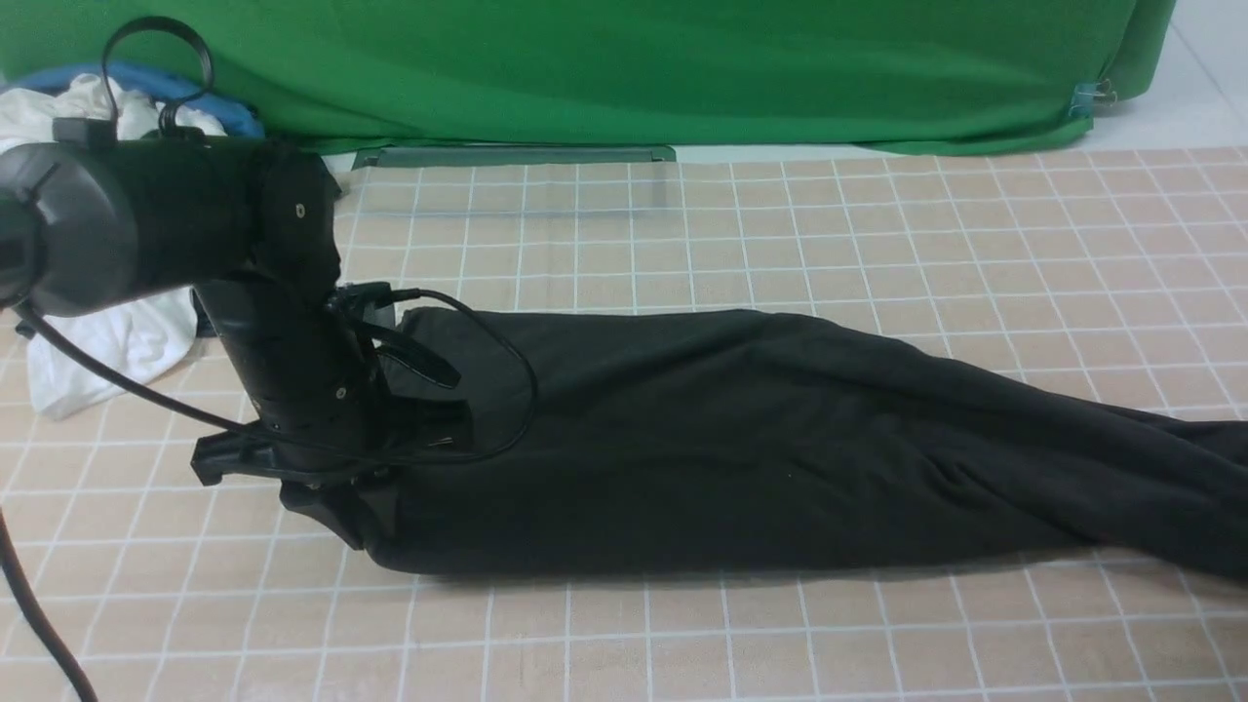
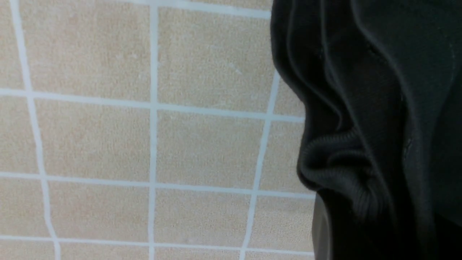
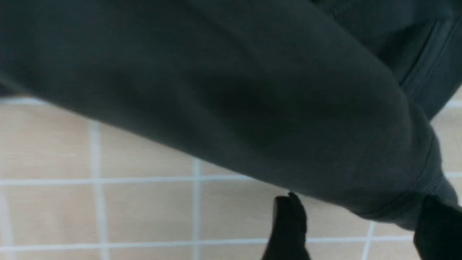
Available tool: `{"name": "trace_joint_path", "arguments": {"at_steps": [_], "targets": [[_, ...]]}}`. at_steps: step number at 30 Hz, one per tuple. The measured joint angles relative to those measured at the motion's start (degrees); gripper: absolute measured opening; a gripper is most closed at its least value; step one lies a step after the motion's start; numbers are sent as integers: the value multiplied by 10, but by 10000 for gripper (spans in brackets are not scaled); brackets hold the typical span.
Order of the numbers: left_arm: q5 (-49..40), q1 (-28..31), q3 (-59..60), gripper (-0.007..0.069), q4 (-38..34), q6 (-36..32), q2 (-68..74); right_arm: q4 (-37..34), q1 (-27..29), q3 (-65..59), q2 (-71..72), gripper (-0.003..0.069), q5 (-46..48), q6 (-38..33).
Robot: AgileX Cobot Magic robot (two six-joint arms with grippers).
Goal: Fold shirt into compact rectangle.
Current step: 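Pull the folded dark garment lengthwise by its ends to straighten it flat on the table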
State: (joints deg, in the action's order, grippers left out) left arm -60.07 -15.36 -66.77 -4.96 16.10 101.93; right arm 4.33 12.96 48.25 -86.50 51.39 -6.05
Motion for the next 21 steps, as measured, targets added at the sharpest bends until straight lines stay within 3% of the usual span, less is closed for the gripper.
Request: {"name": "trace_joint_path", "arguments": {"at_steps": [4,14,17,19,20,21], "targets": [[3,0,0,92,1,0,0,57,0,0,-21,477,10,56],[9,0,0,92,2,-11,0,66,0,0,-49,473,-29,83],[11,0,0,92,2,-11,0,66,0,0,-77,369,-38,84],[11,0,0,92,2,-11,0,66,0,0,-81,253,-41,82],[11,0,0,92,2,-11,0,69,0,3,-81,143,-42,82],[11,0,0,92,2,-11,0,72,0,5,-81,110,-42,83]]}}
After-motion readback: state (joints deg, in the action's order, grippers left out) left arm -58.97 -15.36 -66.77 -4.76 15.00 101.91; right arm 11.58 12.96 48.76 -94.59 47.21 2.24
